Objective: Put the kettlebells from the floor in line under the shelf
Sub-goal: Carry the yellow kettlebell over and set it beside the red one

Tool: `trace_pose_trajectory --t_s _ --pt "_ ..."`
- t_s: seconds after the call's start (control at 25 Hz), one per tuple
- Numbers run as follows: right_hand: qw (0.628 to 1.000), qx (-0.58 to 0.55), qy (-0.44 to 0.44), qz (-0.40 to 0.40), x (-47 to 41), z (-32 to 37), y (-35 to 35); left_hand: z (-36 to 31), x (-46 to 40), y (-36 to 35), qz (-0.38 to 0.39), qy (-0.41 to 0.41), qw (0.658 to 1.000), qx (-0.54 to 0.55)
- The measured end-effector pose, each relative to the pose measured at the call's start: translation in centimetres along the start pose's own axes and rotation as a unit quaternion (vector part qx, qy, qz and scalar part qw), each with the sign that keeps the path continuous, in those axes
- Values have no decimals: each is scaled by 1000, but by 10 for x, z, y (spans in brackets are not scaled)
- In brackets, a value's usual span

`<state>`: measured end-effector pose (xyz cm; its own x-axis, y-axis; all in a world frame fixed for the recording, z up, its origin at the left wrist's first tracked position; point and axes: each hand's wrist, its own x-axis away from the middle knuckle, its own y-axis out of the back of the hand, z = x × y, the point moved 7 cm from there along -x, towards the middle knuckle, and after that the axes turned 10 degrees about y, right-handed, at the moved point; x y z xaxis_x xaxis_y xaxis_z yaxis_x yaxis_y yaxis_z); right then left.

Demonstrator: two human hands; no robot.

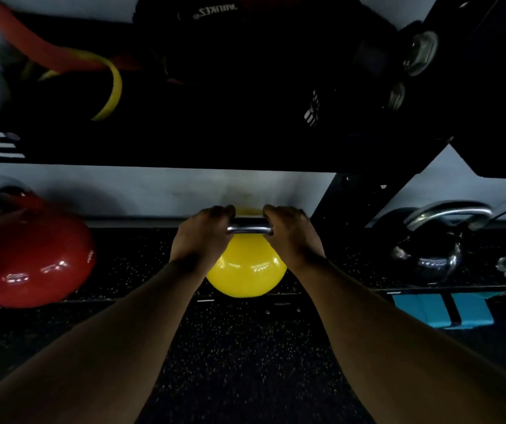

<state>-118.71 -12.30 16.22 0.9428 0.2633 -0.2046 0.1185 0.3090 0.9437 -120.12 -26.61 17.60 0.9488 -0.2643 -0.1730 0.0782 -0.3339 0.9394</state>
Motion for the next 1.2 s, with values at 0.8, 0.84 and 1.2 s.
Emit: trace_pose_trajectory --t_s 0.8,0.84,1.2 --pt "998 1 69 7 -15 48 14 53 23 -1 91 86 991 43" --pt "994 10 112 12 -15 72 16 65 38 10 87 98 991 11" --pt "923 -48 346 158 53 340 -46 201 316 99 119 371 921 2"
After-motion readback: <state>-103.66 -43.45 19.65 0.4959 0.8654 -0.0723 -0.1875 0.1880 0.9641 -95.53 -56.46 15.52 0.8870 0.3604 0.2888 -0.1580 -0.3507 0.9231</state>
